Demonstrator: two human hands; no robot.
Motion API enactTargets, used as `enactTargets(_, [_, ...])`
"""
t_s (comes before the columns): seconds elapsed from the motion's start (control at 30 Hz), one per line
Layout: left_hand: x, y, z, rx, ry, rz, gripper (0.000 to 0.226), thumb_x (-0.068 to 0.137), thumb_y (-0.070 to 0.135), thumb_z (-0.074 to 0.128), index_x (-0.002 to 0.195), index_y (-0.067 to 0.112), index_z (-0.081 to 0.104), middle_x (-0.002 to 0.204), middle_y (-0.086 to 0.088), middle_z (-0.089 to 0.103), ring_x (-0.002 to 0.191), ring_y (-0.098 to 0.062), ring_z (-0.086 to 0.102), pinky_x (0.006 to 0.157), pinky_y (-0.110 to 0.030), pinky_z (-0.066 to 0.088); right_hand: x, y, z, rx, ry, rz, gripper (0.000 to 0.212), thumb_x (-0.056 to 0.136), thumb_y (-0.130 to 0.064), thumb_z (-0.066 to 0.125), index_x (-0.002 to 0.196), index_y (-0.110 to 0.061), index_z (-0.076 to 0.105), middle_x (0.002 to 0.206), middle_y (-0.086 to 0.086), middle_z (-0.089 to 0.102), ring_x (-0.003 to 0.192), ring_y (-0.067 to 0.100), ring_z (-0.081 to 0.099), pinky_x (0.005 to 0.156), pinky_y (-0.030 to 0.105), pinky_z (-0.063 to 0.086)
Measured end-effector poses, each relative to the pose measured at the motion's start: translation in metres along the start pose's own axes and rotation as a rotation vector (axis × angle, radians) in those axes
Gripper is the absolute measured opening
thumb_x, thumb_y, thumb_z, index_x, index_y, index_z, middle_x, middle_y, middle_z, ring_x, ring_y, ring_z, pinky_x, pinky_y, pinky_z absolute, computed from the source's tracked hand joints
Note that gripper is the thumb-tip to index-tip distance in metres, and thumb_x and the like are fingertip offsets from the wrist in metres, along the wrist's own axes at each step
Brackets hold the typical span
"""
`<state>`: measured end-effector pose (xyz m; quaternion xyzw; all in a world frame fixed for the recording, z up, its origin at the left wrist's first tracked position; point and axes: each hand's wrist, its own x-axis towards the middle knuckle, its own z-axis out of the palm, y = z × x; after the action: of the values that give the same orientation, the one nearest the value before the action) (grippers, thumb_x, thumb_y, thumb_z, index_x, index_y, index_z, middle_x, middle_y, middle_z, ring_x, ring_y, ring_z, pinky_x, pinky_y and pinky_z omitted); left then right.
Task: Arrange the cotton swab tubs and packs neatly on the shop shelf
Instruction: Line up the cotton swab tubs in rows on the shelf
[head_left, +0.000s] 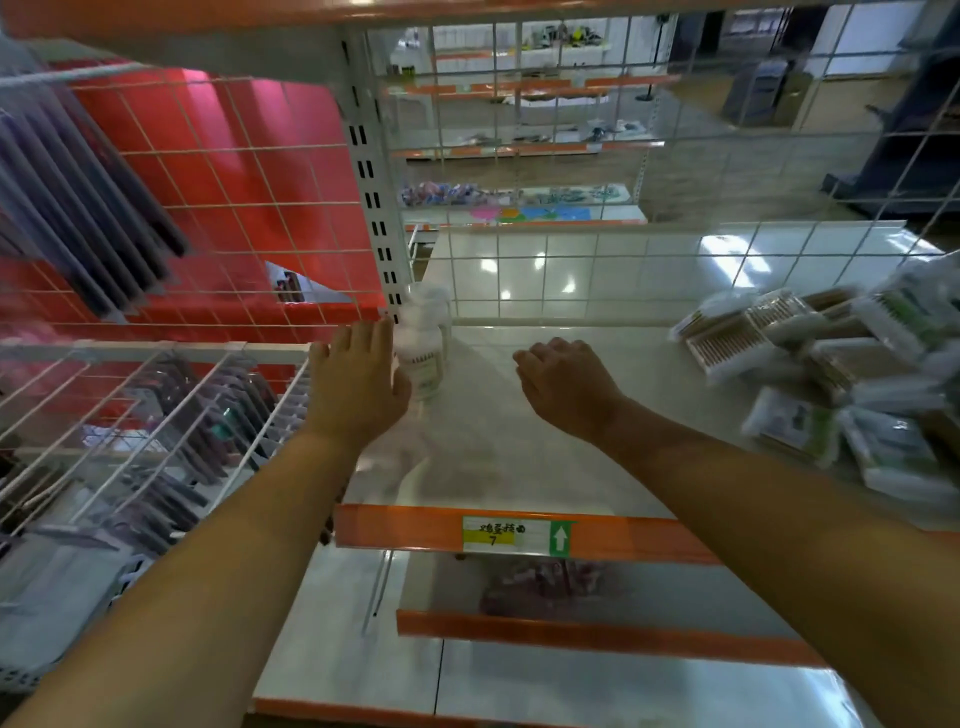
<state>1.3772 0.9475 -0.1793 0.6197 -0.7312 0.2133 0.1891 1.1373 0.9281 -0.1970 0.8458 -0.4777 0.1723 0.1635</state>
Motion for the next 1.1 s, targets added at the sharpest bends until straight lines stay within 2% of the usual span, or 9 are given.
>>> enactTargets(0.1, [0.005,0.012,-0.014,0.029,0.034,0.049,0.045,0.070,0.011,0.064,0.112,-0.001,0.053,0.105,-0.023,0.059,0.090,-0.039,0.057,0.074,-0.044,0.047,-0.001,0.005,-0.009,-0.006,0.009,-0.008,0.020,0.068,-0.007,0.068,0.087,-0.003,0.067,0.068,0.012,0.065,0.056,0.030,0.060,0.052,0.031,0.046])
enactTargets(0.23, [0.009,0.047,-0.023,0.033,0.051,0.136,0.031,0.071,0.017,0.046,0.095,0.000,0.056,0.093,-0.022,0.060,0.080,-0.036,0.058,0.065,-0.040,0.048,-0.008,0.015,-0.021,-0.027,0.005,-0.008,0.022,0.061,-0.006,0.070,0.083,-0.004,0.065,0.064,0.010,0.064,0.054,0.029,0.059,0.051,0.028,0.045])
enactTargets(0.33, [0.015,0.079,-0.024,-0.046,0.049,0.164,0.031,0.066,0.010,0.062,0.095,0.000,0.057,0.090,-0.020,0.060,0.077,-0.036,0.058,0.065,-0.041,0.048,-0.018,0.029,-0.030,-0.042,-0.027,0.005,0.024,0.061,-0.006,0.067,0.085,-0.003,0.066,0.066,0.011,0.065,0.055,0.030,0.060,0.054,0.028,0.046])
enactTargets(0.43, [0.023,0.109,-0.027,-0.089,0.060,0.192,0.030,0.063,0.008,0.064,0.091,0.000,0.058,0.085,-0.018,0.060,0.074,-0.035,0.057,0.064,-0.039,0.047,-0.030,0.046,-0.039,-0.063,-0.087,0.031,0.027,0.069,-0.007,0.056,0.094,-0.002,0.065,0.075,0.014,0.066,0.064,0.033,0.062,0.060,0.033,0.048])
enactTargets(0.6, [0.031,0.158,-0.025,-0.119,0.062,0.250,0.032,0.059,0.009,0.068,0.089,0.002,0.060,0.081,-0.015,0.061,0.070,-0.033,0.058,0.062,-0.036,0.046,-0.060,0.077,-0.057,-0.097,-0.111,0.108,0.036,0.086,-0.013,0.045,0.121,-0.006,0.053,0.106,0.013,0.064,0.094,0.031,0.059,0.077,0.038,0.045])
enactTargets(0.77, [0.032,0.207,-0.016,-0.195,0.045,0.358,0.035,0.061,0.006,0.069,0.094,0.001,0.061,0.084,-0.015,0.061,0.074,-0.033,0.059,0.066,-0.039,0.049,-0.091,0.114,-0.071,-0.126,-0.154,0.175,0.026,0.082,-0.011,0.048,0.104,-0.004,0.061,0.090,0.016,0.067,0.076,0.031,0.063,0.066,0.037,0.052])
enactTargets(0.87, [0.034,0.234,-0.014,-0.213,0.028,0.394,0.034,0.060,0.006,0.068,0.093,0.001,0.061,0.084,-0.014,0.061,0.074,-0.033,0.059,0.066,-0.039,0.048,-0.112,0.133,-0.083,-0.122,-0.139,0.203,0.016,0.075,-0.009,0.056,0.087,-0.004,0.065,0.076,0.016,0.067,0.063,0.030,0.063,0.054,0.030,0.047])
enactTargets(1.0, [0.036,0.271,-0.015,-0.260,0.020,0.419,0.039,0.055,0.004,0.071,0.093,0.002,0.062,0.082,-0.013,0.061,0.072,-0.033,0.059,0.064,-0.036,0.047,-0.138,0.161,-0.088,-0.064,-0.119,0.261,0.025,0.084,-0.015,0.044,0.094,-0.006,0.064,0.088,0.020,0.067,0.071,0.033,0.065,0.060,0.041,0.054])
enactTargets(1.1, [0.035,0.299,-0.018,-0.310,0.021,0.440,0.053,0.052,0.002,0.074,0.104,0.001,0.060,0.087,-0.015,0.063,0.073,-0.035,0.061,0.064,-0.037,0.048,-0.155,0.182,-0.090,-0.082,-0.111,0.250,0.023,0.086,-0.013,0.045,0.092,-0.012,0.067,0.083,0.013,0.067,0.068,0.025,0.062,0.061,0.038,0.053])
